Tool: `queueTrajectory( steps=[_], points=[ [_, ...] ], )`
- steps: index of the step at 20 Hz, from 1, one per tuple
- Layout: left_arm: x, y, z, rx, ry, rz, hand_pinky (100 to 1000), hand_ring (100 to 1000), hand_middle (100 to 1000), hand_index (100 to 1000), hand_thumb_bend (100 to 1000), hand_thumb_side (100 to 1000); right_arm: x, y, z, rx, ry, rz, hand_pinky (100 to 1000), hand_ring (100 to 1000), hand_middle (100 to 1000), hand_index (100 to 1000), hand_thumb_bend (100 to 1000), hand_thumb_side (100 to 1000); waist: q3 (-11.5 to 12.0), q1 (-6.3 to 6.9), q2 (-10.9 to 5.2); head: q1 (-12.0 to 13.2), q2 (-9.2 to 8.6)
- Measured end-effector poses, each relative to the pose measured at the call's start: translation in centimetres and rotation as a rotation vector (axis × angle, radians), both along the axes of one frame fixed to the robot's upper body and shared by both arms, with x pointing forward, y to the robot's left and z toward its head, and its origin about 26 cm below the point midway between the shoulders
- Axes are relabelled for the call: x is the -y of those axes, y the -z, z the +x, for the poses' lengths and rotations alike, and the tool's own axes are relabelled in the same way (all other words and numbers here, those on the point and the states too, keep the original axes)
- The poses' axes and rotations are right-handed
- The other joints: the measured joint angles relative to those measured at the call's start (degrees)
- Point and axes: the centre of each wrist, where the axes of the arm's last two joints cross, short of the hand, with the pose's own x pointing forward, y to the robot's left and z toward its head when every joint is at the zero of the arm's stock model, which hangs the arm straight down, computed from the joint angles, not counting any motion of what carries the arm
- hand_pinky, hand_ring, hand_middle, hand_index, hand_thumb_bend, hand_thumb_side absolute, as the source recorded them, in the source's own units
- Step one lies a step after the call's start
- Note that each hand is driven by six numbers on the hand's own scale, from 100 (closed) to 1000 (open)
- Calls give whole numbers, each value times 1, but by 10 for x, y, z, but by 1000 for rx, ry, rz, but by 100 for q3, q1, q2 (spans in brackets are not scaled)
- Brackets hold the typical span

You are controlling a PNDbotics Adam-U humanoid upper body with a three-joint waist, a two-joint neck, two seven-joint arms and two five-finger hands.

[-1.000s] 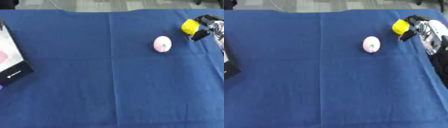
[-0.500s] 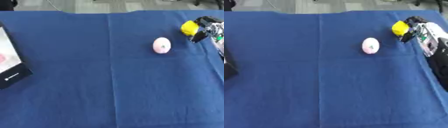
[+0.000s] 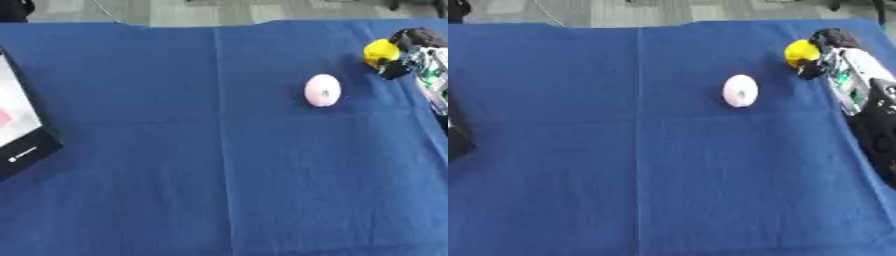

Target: Pick up the objects with one hand, pass them to the other hand, and then place them into the box on the other side of the table.

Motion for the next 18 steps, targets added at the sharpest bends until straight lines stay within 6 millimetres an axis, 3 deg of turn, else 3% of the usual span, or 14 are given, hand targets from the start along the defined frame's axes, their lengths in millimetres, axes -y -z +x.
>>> queueTrajectory(
  steps=[11,18],
  points=[
    [-1,2,0,-3,-3,-3,709,661,726,720,330,584,-1,4,-2,109,-2,22,851,688,520,543,100,100,-35,0,-7,3,34],
    [-2,3,-2,-5,0,-3,708,659,723,720,332,579,-15,-5,-14,203,-98,103,823,660,509,523,100,100,-86,22,-75,65,147]
  ],
)
